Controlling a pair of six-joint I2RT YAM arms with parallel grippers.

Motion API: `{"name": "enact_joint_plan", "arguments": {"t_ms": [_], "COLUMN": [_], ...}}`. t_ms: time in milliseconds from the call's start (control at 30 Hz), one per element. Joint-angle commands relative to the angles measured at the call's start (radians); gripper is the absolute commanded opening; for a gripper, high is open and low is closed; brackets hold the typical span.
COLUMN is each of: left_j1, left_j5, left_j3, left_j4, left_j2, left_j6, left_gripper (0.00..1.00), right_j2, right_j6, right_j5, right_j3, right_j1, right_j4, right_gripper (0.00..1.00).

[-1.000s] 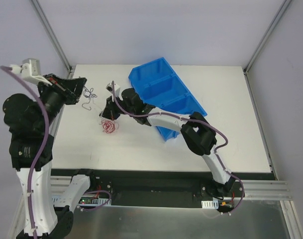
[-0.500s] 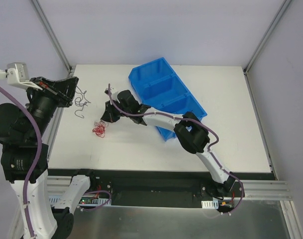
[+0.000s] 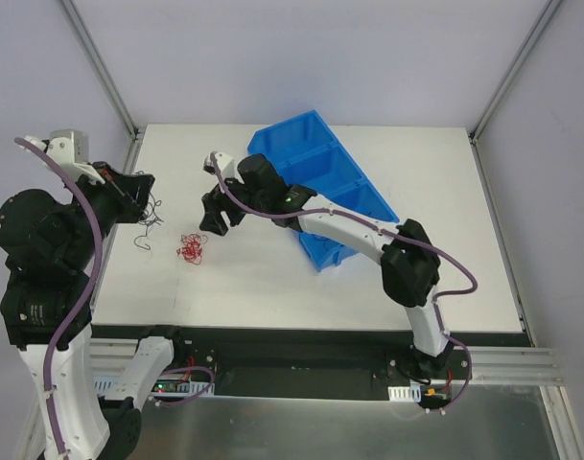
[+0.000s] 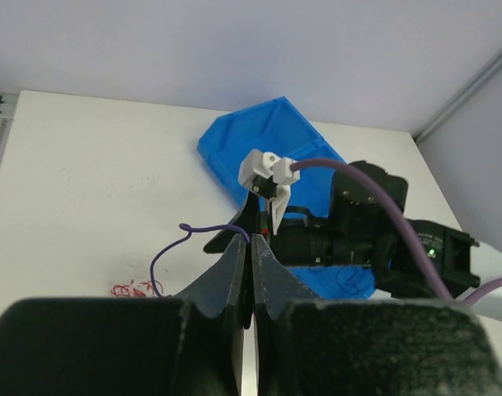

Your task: Untangle the cables

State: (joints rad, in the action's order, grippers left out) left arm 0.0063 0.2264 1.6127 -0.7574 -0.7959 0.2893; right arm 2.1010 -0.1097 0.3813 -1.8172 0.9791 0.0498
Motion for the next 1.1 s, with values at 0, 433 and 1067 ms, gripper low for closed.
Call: {"name": "enact_joint_plan", "arguments": {"t_ms": [0,433,1067], "left_j1": [-0.003,-0.003,-0.003], "left_j5": [0.164,0.402,0.481], "left_j3": [0.030,-0.284,-0.369], "left_j4": [-0.031,0.258,0.420], "left_j2": [-0.090,-0.177,-0.063], "left_j6": [-0.078,0.005,0.155], "left_gripper": [0.00,0.00,0.00], "right_j2": [-0.131,-0.234,-0.377], "right_j6": [-0.113,0.065,-0.114], "right_j5": [0.002,-0.192,-0.519], "right_j3": [0.050,0.335,0.581], "right_j1": [0.006,0.079,0.125], "right_j4": [-0.004,-0.420,-0.676], "right_gripper": [0.76,0.92,0.94]}}
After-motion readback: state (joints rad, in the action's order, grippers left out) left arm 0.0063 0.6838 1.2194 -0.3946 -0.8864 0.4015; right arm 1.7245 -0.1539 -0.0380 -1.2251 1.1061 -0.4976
